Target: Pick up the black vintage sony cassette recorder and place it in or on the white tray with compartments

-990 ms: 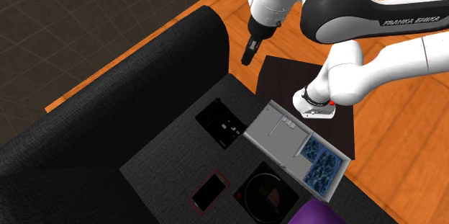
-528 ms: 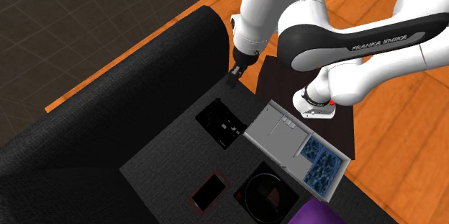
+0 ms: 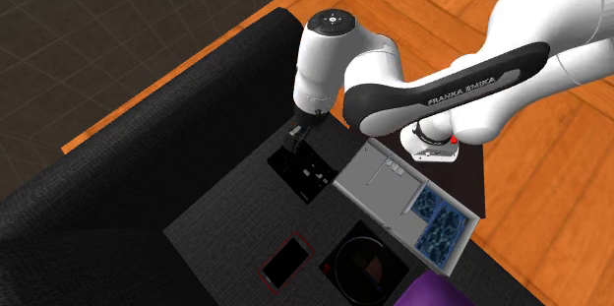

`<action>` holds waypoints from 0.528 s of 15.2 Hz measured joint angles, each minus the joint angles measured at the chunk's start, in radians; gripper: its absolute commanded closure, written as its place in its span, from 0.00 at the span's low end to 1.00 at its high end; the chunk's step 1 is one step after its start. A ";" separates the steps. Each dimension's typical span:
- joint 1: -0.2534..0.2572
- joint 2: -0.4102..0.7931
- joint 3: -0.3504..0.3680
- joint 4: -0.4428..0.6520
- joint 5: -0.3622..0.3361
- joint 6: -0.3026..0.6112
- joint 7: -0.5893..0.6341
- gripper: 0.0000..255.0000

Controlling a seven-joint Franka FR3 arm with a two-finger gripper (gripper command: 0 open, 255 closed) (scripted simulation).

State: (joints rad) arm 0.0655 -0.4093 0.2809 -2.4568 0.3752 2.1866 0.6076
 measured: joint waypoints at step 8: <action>0.024 0.180 0.066 0.040 0.071 0.166 0.096 0.00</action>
State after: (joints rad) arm 0.0898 -0.2291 0.3467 -2.4169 0.4458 2.3530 0.7037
